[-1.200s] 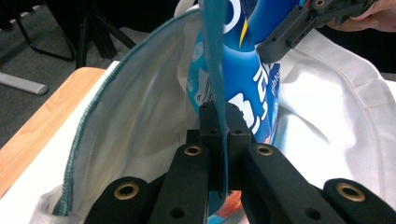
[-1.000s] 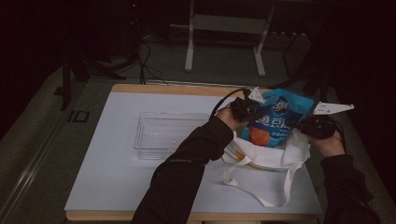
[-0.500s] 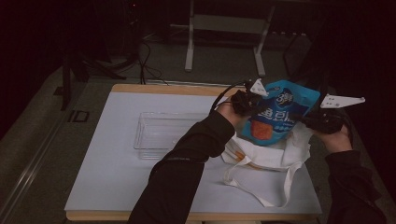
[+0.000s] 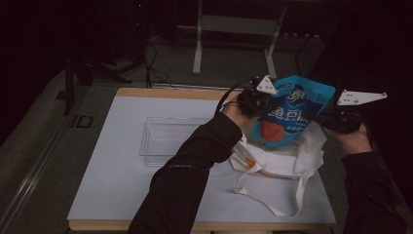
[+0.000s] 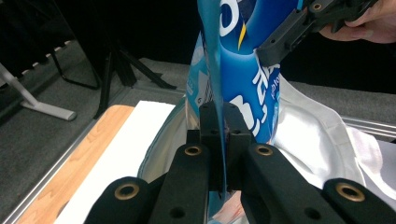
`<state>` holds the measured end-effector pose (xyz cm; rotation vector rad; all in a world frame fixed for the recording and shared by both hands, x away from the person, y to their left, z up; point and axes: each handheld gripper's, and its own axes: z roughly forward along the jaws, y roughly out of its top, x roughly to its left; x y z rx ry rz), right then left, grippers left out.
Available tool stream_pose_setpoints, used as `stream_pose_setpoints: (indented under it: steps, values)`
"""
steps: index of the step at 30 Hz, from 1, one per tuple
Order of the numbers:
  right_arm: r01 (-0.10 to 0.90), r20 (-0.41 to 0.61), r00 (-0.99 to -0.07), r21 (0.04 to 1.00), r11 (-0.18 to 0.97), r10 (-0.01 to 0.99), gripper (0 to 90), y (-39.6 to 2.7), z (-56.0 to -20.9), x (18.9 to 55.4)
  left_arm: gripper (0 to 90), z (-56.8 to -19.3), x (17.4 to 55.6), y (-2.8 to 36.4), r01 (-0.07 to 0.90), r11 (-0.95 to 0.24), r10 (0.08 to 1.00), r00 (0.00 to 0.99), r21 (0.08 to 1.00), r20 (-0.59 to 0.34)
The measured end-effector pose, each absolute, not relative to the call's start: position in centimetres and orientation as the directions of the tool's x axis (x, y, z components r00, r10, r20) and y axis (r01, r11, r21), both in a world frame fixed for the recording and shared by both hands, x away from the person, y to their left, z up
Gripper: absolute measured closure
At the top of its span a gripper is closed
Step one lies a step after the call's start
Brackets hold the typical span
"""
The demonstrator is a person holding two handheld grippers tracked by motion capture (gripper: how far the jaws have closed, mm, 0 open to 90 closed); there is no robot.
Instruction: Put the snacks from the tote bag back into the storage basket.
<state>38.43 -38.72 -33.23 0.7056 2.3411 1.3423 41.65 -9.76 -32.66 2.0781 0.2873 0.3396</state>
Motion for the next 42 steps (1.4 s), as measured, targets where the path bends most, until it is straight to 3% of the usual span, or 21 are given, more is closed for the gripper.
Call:
stream_pose_setpoints:
  steps: [21, 42]
  values:
    - [0.173, -0.08, -0.871, 0.874, 0.454, 0.485, 88.2, -34.7, -29.9, 37.9, 90.0, -29.2, 39.8, -5.2, 0.046, -0.504, 0.334, 0.931, 0.862, 0.146]
    - [0.102, -0.101, -0.92, 0.872, 0.479, 0.379, 88.2, -27.6, -28.7, 38.6, 90.0, -27.9, 38.3, 2.6, 0.062, -0.511, 0.381, 0.911, 0.858, 0.16]
